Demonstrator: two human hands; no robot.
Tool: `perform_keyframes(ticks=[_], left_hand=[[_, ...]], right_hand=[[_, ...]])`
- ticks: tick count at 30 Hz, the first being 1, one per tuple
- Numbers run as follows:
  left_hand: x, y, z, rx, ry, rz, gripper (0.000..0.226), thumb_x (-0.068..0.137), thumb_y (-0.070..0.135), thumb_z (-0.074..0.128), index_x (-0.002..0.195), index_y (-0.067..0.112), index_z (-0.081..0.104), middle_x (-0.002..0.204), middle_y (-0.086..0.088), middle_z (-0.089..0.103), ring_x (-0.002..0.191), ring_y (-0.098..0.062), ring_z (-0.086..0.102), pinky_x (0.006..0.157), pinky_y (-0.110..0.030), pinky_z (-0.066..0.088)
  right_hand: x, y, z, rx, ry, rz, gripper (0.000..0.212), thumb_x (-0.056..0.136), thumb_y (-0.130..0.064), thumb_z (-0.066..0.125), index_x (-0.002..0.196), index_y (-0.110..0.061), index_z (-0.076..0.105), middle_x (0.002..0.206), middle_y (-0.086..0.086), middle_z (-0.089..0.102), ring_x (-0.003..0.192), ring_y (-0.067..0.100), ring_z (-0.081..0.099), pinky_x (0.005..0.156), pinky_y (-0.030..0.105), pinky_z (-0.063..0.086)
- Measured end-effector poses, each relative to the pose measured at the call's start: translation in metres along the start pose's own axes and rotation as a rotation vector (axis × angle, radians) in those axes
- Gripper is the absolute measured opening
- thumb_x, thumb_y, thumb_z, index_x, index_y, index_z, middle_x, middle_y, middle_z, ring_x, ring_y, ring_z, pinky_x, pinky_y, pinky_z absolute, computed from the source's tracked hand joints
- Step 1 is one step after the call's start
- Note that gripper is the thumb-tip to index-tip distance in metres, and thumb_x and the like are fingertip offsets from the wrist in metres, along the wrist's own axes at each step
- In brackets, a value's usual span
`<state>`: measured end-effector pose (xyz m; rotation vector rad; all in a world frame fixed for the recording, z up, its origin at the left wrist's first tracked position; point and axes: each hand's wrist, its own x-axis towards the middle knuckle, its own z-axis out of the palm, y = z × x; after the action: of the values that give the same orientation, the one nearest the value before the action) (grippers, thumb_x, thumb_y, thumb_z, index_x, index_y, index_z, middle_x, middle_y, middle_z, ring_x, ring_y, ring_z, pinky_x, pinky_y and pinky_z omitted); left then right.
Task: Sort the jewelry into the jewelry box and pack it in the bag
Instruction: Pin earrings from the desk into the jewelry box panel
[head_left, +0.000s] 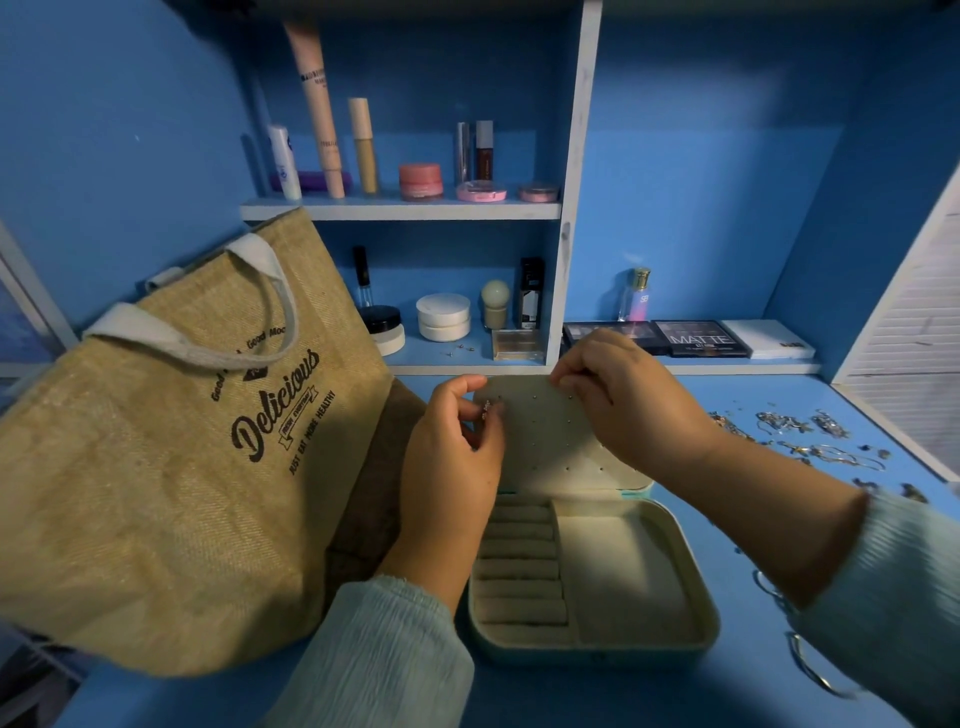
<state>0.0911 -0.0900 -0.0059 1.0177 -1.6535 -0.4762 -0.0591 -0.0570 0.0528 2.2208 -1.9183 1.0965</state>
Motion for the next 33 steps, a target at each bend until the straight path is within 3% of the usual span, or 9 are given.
perform_keyframes(ticks=[4, 9, 11, 14, 17, 19, 24, 29, 33], left_hand=[[0.001, 0.0, -0.001, 0.088, 0.062, 0.051, 0.027, 0.087, 0.023, 0.061, 0.112, 0.013, 0.057, 0.069, 0.015, 0.048, 0.06, -0.005, 0.051, 0.057, -0.015, 0.042], [0.003, -0.011, 0.002, 0.209, 0.167, 0.191, 0.036, 0.086, 0.034, 0.051, 0.11, 0.011, 0.064, 0.093, -0.005, 0.055, 0.087, -0.012, 0.05, 0.076, -0.021, 0.038], [0.003, -0.012, 0.003, 0.181, 0.134, 0.198, 0.037, 0.086, 0.035, 0.05, 0.109, 0.01, 0.064, 0.099, -0.007, 0.057, 0.092, -0.012, 0.049, 0.08, -0.019, 0.036], [0.002, -0.009, -0.002, 0.028, -0.047, 0.08, 0.031, 0.089, 0.034, 0.053, 0.113, 0.015, 0.057, 0.106, 0.002, 0.058, 0.097, -0.006, 0.05, 0.081, -0.009, 0.035], [0.001, -0.003, -0.009, -0.124, -0.179, -0.08, 0.01, 0.091, 0.033, 0.053, 0.1, 0.036, 0.048, 0.1, 0.017, 0.052, 0.099, -0.003, 0.051, 0.082, -0.011, 0.039], [-0.001, 0.0, -0.014, -0.163, -0.204, -0.09, 0.013, 0.09, 0.032, 0.054, 0.092, 0.041, 0.045, 0.098, 0.018, 0.052, 0.098, -0.003, 0.052, 0.082, -0.015, 0.042], [-0.011, 0.0, -0.025, -0.121, -0.24, -0.021, 0.016, 0.089, 0.024, 0.056, 0.089, 0.037, 0.046, 0.094, 0.013, 0.054, 0.093, -0.004, 0.053, 0.076, -0.007, 0.042], [-0.022, -0.002, -0.032, 0.077, -0.224, 0.146, 0.012, 0.088, 0.02, 0.059, 0.091, 0.024, 0.048, 0.084, 0.022, 0.045, 0.082, 0.003, 0.05, 0.077, 0.003, 0.033], [-0.026, -0.009, -0.036, 0.127, -0.219, 0.281, 0.01, 0.085, 0.03, 0.052, 0.088, 0.02, 0.05, 0.081, 0.021, 0.042, 0.081, 0.009, 0.047, 0.077, 0.003, 0.032]], right_hand=[[-0.001, -0.001, -0.001, 0.003, -0.004, 0.003, 0.017, 0.089, -0.003, 0.051, 0.091, -0.009, 0.067, 0.089, -0.009, 0.048, 0.086, 0.006, 0.045, 0.08, 0.022, 0.037], [0.0, -0.005, -0.005, 0.037, -0.028, 0.071, 0.018, 0.091, -0.006, 0.049, 0.092, -0.012, 0.066, 0.088, -0.008, 0.049, 0.085, 0.006, 0.044, 0.073, 0.013, 0.031], [0.001, -0.008, -0.009, 0.057, -0.041, 0.111, 0.018, 0.091, -0.007, 0.049, 0.093, -0.013, 0.066, 0.087, -0.008, 0.05, 0.085, 0.005, 0.042, 0.068, 0.003, 0.03], [0.004, -0.016, -0.015, 0.094, -0.067, 0.179, 0.017, 0.093, -0.01, 0.049, 0.093, -0.015, 0.066, 0.086, -0.009, 0.053, 0.08, 0.005, 0.045, 0.063, -0.006, 0.029], [0.009, -0.024, -0.021, 0.157, -0.097, 0.228, 0.016, 0.094, -0.014, 0.049, 0.086, -0.02, 0.061, 0.077, -0.017, 0.052, 0.068, -0.002, 0.047, 0.054, -0.005, 0.032], [0.012, -0.03, -0.025, 0.183, -0.134, 0.24, 0.015, 0.094, -0.015, 0.049, 0.086, -0.021, 0.06, 0.076, -0.021, 0.05, 0.067, -0.004, 0.046, 0.051, -0.002, 0.034], [0.015, -0.043, -0.028, 0.241, -0.278, 0.271, 0.015, 0.094, -0.016, 0.051, 0.085, -0.023, 0.061, 0.075, -0.013, 0.055, 0.067, 0.001, 0.049, 0.058, 0.014, 0.039], [0.011, -0.053, -0.025, 0.341, -0.416, 0.337, 0.018, 0.092, -0.013, 0.053, 0.079, -0.021, 0.061, 0.076, -0.005, 0.063, 0.068, 0.007, 0.056, 0.068, 0.019, 0.051], [0.002, -0.056, -0.02, 0.391, -0.482, 0.402, 0.017, 0.092, -0.011, 0.054, 0.079, -0.018, 0.063, 0.076, -0.003, 0.066, 0.068, 0.008, 0.059, 0.07, 0.02, 0.052]])
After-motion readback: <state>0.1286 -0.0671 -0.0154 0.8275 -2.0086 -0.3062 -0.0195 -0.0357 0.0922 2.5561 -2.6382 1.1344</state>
